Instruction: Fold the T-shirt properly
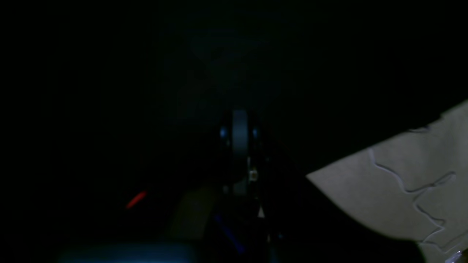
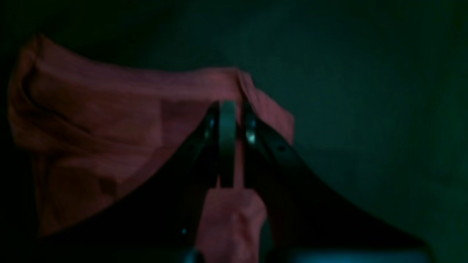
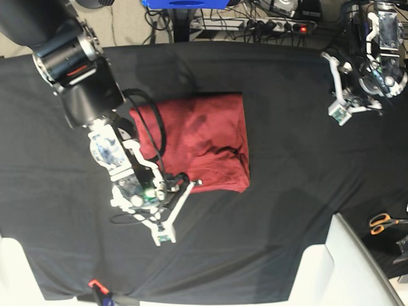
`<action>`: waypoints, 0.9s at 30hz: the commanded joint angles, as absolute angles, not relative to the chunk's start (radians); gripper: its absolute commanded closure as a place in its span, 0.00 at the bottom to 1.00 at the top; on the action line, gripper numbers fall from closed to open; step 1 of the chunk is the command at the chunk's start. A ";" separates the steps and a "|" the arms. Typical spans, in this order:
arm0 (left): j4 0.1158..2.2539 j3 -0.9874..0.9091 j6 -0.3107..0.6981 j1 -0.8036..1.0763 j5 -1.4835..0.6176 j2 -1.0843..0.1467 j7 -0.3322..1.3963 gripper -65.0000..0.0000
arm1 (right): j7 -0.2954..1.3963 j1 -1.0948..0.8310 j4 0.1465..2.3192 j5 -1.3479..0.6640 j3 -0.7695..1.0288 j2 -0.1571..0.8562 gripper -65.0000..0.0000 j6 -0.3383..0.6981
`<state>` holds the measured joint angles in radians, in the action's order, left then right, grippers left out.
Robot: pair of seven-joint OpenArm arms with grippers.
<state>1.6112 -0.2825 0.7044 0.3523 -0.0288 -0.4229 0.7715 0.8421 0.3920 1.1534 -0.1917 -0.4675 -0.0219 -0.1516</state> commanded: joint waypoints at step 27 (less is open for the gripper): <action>1.666 -0.289 0.698 0.826 -0.018 -0.337 -0.042 1.00 | 0.081 -0.513 1.791 -0.188 -0.074 0.271 0.97 -0.070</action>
